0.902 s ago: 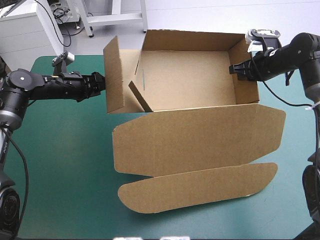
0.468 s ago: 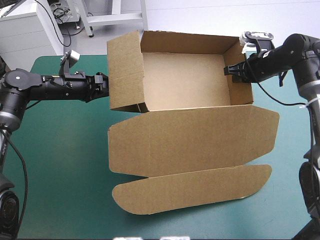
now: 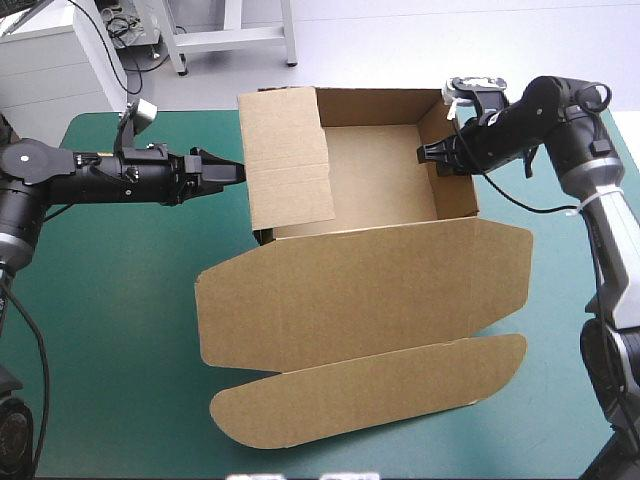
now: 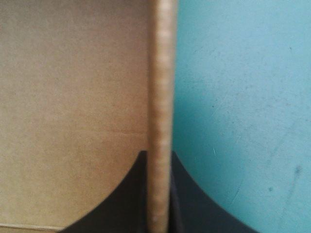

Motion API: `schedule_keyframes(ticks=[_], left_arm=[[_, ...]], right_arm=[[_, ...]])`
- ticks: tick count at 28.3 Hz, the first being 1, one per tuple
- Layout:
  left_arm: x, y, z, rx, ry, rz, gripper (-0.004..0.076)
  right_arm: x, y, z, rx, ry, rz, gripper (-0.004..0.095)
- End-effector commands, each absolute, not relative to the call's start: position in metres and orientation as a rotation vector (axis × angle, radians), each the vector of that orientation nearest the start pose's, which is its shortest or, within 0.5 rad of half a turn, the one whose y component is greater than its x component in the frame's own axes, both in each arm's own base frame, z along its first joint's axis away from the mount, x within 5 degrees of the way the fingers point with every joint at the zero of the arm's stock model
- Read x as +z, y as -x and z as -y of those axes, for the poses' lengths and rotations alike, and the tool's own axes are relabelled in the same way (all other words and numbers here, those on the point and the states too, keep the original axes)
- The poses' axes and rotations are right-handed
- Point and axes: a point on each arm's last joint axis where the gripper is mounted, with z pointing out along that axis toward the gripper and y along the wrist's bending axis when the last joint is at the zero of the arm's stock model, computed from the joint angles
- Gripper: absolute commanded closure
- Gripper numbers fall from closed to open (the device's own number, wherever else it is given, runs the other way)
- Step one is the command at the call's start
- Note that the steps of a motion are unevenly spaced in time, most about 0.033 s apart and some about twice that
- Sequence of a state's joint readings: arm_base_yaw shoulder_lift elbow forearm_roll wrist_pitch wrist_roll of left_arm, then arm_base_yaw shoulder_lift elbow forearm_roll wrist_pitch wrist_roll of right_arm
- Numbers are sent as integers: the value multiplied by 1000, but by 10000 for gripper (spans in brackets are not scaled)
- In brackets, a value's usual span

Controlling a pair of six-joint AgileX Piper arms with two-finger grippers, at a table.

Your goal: Fold the box

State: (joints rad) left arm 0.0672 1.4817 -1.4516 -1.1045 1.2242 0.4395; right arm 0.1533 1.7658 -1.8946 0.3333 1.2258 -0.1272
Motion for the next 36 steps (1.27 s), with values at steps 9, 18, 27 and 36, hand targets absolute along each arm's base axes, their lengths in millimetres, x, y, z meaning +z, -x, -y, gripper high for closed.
schedule_keyframes(ticks=[9, 18, 27, 36], left_arm=[[433, -280, 63, -1326, -292, -2130, 195], [437, -275, 64, -1326, -303, -2113, 195], [436, -274, 63, -1296, -306, -2133, 195], [415, -278, 49, -989, -256, -2353, 195]], right_arm=[[421, -364, -98, 547, 272, -2408, 924], [409, -369, -125, 584, 302, -2421, 924], [409, -368, -148, 607, 336, -2377, 924], [406, -354, -181, 453, 403, -2373, 906]])
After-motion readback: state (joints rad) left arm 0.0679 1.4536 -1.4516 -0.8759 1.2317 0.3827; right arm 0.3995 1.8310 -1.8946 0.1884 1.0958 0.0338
